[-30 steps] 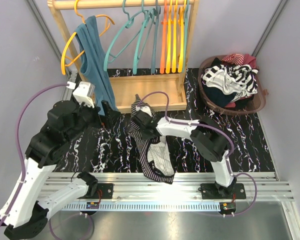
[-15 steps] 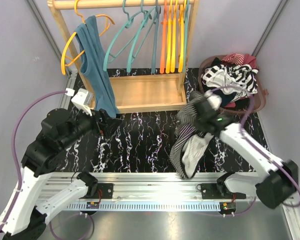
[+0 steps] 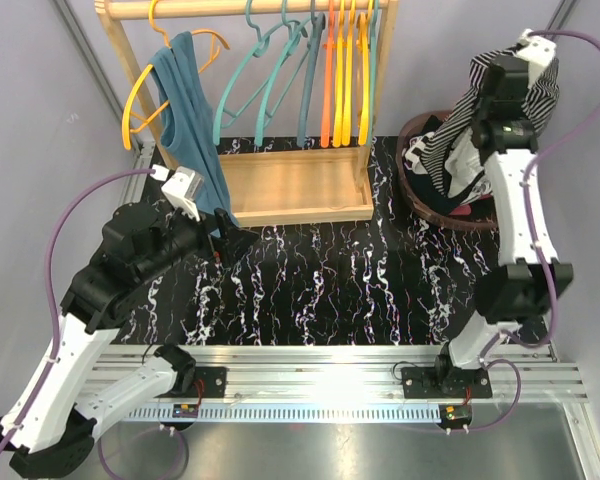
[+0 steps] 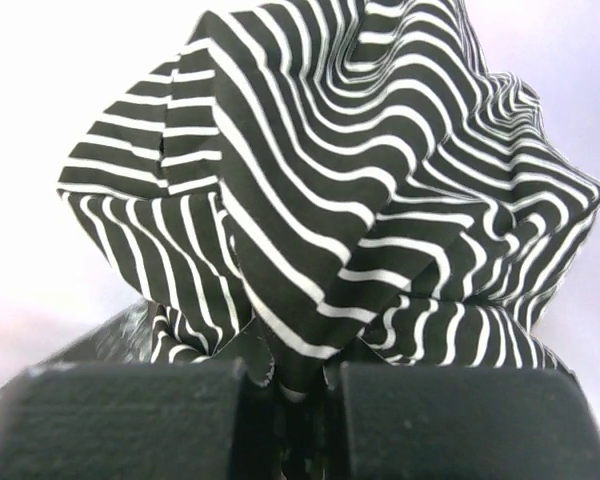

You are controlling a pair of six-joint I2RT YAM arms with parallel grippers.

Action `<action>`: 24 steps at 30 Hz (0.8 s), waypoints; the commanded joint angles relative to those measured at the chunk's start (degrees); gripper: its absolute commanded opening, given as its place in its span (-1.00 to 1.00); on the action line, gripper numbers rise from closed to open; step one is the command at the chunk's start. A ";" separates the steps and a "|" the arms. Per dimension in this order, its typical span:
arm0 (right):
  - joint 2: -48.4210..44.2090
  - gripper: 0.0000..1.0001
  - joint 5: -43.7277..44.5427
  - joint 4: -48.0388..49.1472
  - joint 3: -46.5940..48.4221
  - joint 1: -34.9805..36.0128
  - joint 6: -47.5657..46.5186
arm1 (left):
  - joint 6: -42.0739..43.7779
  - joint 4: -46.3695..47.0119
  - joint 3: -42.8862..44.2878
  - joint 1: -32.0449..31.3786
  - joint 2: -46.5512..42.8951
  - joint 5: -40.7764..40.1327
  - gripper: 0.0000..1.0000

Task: Remove the tank top from the hanger

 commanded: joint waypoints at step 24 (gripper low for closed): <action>29.41 0.98 -19.92 -23.33 15.68 -6.93 10.10 | 5.19 -13.20 16.83 0.85 5.85 -26.20 0.98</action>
